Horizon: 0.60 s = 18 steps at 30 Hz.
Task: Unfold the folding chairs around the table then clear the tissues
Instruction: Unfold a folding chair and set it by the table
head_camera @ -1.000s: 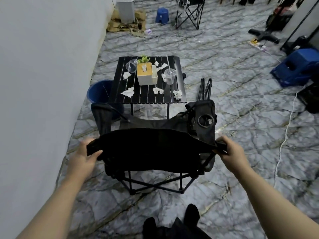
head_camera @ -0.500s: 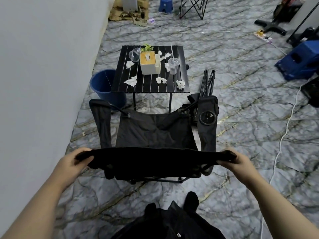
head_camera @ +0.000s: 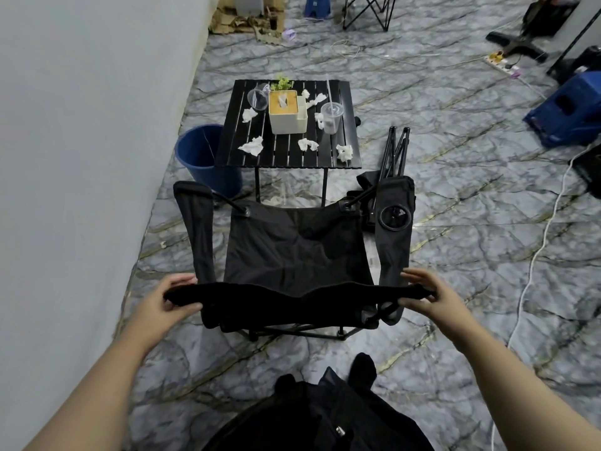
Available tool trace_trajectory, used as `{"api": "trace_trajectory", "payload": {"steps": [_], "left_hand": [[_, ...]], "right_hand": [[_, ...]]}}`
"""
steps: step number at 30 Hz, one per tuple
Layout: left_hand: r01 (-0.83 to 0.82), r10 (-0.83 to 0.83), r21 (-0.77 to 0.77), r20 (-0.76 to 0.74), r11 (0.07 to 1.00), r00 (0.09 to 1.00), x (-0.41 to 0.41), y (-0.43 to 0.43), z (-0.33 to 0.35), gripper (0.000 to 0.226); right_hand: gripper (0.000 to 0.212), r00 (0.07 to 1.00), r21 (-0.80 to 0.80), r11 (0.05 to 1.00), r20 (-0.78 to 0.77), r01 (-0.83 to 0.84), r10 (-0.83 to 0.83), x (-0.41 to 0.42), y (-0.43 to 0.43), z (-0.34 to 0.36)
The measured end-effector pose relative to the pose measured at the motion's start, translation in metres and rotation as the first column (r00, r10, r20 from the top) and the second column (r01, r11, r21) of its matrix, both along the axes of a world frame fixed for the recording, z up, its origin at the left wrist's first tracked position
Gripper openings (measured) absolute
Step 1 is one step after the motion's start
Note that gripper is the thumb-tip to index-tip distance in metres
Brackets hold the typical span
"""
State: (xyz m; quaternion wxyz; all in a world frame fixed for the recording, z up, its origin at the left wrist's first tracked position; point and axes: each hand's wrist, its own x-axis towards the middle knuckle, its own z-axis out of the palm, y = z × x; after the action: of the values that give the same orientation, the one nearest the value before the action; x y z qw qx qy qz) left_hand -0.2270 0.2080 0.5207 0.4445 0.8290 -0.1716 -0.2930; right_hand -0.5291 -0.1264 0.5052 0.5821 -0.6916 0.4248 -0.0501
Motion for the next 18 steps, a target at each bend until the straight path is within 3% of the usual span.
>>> {"api": "trace_trajectory", "payload": {"steps": [3,5,8,14,18], "left_hand": [[0.017,-0.015,-0.026,0.082,1.0,0.996,0.006,0.008,0.007,0.032],[0.023,-0.022,-0.008,0.102,1.0,0.994,0.006,0.007,0.008,0.031],[0.067,-0.078,0.087,0.138,0.994,0.987,0.011,0.005,0.001,0.034],[0.114,-0.152,0.178,0.216,0.977,0.965,0.011,0.015,-0.002,0.042],[0.146,-0.184,0.192,0.199,0.97,0.963,0.008,0.028,0.0,0.042]], "right_hand": [[0.039,0.999,-0.041,0.999,0.053,-0.009,0.011,-0.004,-0.005,0.011],[0.02,0.996,-0.172,0.981,-0.044,-0.086,0.08,-0.004,-0.004,0.009],[0.017,0.977,-0.333,0.928,-0.187,-0.166,0.107,-0.001,-0.002,0.001],[0.013,0.963,-0.375,0.897,-0.214,-0.235,0.163,-0.007,0.001,0.004],[0.023,0.959,-0.374,0.897,-0.237,-0.237,0.155,-0.022,0.006,-0.001]]}}
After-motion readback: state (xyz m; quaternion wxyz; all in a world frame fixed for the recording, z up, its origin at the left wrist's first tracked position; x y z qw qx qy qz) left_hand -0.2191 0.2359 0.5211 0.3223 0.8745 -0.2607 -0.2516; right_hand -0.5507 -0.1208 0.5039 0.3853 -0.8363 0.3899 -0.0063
